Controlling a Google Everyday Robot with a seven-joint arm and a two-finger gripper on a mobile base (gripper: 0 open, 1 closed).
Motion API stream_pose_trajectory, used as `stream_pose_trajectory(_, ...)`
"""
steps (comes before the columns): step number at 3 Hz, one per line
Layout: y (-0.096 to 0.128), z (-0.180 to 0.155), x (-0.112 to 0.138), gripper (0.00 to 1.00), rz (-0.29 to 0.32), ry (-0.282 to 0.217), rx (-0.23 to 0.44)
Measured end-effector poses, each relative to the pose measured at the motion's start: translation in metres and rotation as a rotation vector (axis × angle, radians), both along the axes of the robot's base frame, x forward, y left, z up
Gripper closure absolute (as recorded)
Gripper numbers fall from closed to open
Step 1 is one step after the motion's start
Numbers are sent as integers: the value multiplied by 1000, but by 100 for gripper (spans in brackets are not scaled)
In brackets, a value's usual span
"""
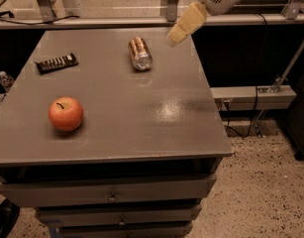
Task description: Place orange can upright
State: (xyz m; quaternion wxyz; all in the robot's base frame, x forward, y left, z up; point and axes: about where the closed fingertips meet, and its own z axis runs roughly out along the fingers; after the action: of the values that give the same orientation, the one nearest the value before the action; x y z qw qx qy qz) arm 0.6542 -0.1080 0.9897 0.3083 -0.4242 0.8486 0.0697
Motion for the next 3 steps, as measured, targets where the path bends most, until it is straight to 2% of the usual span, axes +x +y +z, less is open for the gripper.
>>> stream_pose_trajectory(1,16,-13,36,0,-142,10,34)
stream_pose_trajectory(2,24,-19,67,0,-289,5,63)
stream_pose_trajectory(3,31,-24,95,0,-440,21,72)
